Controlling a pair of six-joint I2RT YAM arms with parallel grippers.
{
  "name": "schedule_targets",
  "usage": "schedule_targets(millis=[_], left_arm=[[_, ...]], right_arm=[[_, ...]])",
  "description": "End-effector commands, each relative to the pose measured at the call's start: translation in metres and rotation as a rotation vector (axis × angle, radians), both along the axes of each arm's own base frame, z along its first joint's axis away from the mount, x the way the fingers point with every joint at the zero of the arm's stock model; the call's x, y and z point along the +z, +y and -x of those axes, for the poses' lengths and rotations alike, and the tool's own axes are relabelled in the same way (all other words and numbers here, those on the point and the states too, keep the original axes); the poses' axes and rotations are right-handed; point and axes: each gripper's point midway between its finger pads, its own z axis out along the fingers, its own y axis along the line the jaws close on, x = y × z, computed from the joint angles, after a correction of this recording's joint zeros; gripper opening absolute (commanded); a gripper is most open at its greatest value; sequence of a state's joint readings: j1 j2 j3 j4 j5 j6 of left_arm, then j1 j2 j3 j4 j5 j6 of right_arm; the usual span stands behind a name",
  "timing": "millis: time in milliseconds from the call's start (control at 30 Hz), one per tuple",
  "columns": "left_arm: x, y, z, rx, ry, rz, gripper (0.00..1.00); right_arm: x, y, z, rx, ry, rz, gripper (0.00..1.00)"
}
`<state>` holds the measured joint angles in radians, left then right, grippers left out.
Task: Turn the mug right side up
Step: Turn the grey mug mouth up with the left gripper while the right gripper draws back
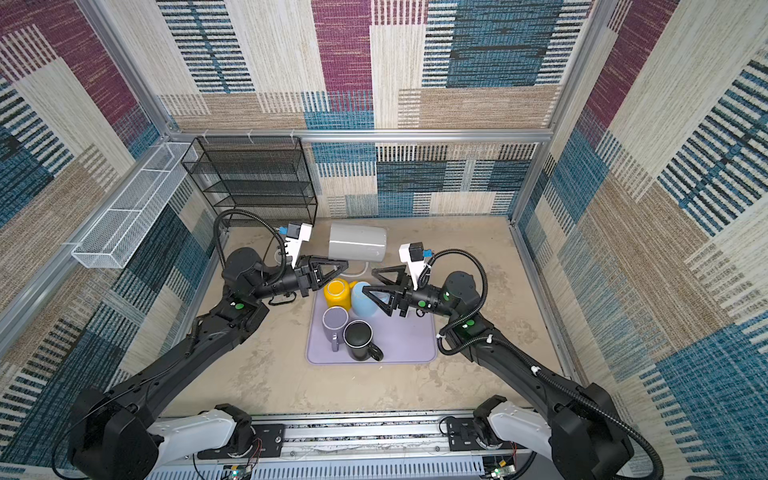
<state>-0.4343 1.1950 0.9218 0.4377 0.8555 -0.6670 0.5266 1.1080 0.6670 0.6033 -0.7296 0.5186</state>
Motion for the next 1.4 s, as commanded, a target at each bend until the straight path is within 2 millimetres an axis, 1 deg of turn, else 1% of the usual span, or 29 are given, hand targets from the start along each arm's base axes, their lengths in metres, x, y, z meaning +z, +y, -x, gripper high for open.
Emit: schedule_targets(millis=[0, 300, 533, 833, 1233, 1367], left_arm=[[-0.009, 0.010, -0.015, 0.131, -0.030, -0.098, 0.00], [-0.036, 0.039, -0.052, 0.406, 0.108, -0.331, 0.00], [-0.053, 0.048, -0.066, 0.517, 0.166, -0.480, 0.00], [-0.069, 0.068, -0.091, 0.696, 0.238, -0.641, 0.00], [-0.103, 0.086, -0.114, 0.820, 0.343, -0.876, 0.00], [-0.113, 0.086, -0.122, 0.833, 0.357, -0.913, 0.00]], right_arm=[[-0.006, -0.002, -0.003, -0.028, 0.001, 0.024, 0.79], [-0.012, -0.002, -0.007, -0.032, 0.018, 0.032, 0.79], [-0.014, -0.001, -0.008, -0.031, 0.023, 0.034, 0.78], [-0.016, -0.001, -0.008, -0.029, 0.030, 0.035, 0.73], [-0.017, -0.002, -0.008, -0.036, 0.030, 0.041, 0.71], [-0.018, -0.001, -0.009, -0.037, 0.032, 0.043, 0.71]])
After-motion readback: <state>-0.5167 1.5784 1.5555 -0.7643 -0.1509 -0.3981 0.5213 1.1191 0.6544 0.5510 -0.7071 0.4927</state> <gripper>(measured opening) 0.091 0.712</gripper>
